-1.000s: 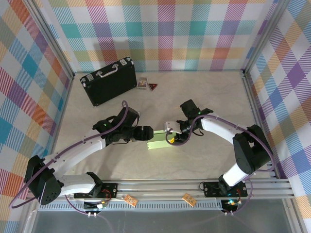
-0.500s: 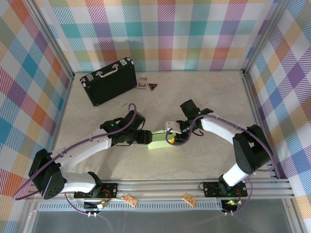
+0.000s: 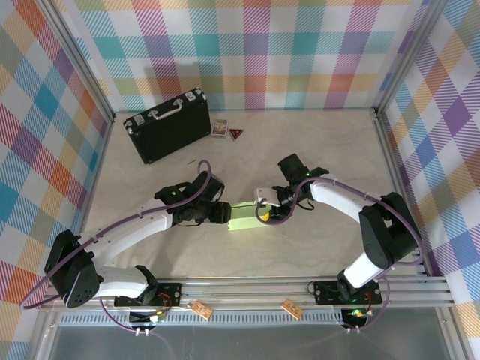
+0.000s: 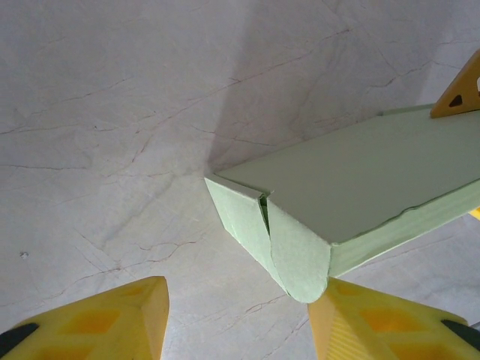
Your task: Fold the paper box
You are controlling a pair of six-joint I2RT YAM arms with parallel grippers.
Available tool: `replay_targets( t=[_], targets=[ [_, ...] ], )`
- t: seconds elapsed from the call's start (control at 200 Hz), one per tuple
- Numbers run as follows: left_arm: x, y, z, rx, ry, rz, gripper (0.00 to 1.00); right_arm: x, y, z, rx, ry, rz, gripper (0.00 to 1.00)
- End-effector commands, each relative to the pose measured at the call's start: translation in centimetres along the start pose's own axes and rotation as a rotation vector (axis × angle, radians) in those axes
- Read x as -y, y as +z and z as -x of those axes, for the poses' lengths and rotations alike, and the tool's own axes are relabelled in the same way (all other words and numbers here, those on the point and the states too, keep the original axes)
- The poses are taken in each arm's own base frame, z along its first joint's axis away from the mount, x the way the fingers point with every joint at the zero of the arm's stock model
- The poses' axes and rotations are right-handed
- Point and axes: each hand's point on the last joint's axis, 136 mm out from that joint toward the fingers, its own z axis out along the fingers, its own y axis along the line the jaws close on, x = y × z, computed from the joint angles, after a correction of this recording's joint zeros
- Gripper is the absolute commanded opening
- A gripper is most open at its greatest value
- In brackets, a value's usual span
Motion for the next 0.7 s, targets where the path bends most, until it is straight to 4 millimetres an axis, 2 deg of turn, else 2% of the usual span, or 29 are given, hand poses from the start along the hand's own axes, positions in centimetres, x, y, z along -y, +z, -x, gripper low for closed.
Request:
replay_targets(
  t=[0.0, 0.15, 0.35, 0.51, 0.695],
  targets=[
    [0.0, -0.7, -0.3, -0.003, 0.019, 0.006, 0.53, -0.5, 0.1, 0.2, 0.007, 0.024, 0.038, 0.51],
    [1.0, -0.9, -0.3, -0.006, 0.018, -0.049, 0.64, -0.5, 0.1, 0.2, 0.007, 0.024, 0.039, 0.51],
    [2.5, -3.1, 0.6, 0.051, 0.023, -0.137, 0.70, -0.6, 0.2, 0.1, 0.006, 0.025, 0.041, 0.50],
    [1.5, -3.8, 1.8, 0.111, -0.047, -0.093, 0.77, -0.6, 0.2, 0.1, 0.006, 0.025, 0.041, 0.50],
    [0.2, -2.9, 3.4, 0.140, -0.171, -0.035, 0.79, -0.6, 0.2, 0.0, 0.006, 0.023, 0.040, 0.50]
  ],
)
